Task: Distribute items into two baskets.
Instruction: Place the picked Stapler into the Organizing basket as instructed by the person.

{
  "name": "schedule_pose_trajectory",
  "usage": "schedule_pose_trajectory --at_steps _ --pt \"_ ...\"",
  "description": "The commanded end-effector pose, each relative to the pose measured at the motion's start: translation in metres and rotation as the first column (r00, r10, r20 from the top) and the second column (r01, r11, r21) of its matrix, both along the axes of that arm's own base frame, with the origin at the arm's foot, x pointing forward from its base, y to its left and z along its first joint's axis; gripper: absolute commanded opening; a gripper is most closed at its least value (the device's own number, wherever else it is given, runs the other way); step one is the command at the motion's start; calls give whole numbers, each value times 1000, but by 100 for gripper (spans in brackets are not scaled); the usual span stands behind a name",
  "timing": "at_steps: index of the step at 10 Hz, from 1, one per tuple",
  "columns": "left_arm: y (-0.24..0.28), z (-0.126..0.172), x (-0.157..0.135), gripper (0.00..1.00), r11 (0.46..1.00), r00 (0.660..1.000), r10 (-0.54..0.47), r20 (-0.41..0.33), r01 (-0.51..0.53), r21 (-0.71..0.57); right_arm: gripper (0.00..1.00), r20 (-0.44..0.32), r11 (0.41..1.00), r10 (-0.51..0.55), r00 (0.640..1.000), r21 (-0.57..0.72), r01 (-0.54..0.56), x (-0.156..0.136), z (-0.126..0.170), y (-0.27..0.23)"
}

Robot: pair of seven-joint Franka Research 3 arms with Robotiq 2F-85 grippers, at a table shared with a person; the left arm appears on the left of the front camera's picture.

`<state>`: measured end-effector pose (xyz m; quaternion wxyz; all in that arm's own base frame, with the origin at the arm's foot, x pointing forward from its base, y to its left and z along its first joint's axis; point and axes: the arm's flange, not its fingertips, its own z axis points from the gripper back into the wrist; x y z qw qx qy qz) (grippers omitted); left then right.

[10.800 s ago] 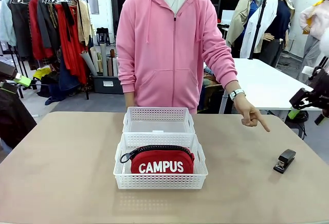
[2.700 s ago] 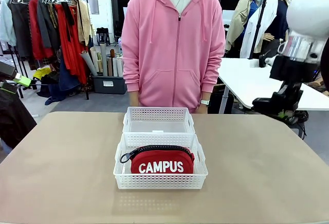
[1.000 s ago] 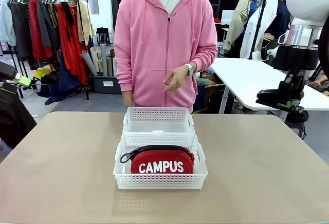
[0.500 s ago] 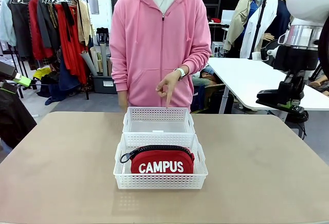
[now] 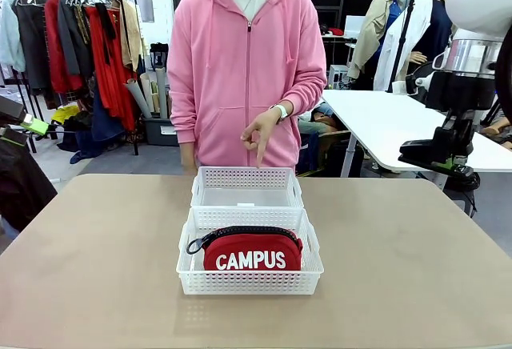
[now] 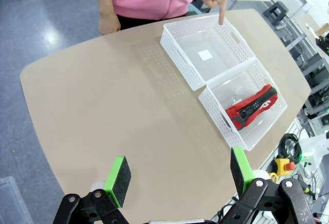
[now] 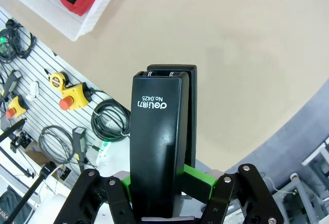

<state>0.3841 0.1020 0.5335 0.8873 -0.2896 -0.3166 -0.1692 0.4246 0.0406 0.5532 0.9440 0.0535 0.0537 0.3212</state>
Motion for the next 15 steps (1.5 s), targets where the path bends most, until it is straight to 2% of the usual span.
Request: schedule_pose_trajectory --at_steps 1,4,8,11,13,15 --pt "-1 0 -1 100 1000 1000 4 -5 -4 -9 7 16 1000 1 1000 4 -1 -3 1 -1" --pt "-1 0 -1 100 1000 1000 4 -5 -4 -9 7 0 1000 0 1000 0 0 0 0 0" --pt "-1 0 -1 100 1000 1000 4 -5 -4 -9 7 -16 986 168 986 19 -167 33 -18 72" --pt "-1 0 -1 100 1000 1000 4 -5 -4 -9 7 6 941 339 941 -7 -339 51 -31 139" --pt "-1 0 -1 100 1000 1000 4 -5 -4 -9 7 46 910 415 909 -42 -413 67 -33 181" --pt "-1 0 -1 100 1000 1000 4 -5 -4 -9 7 48 880 474 879 -55 -472 91 -40 225"
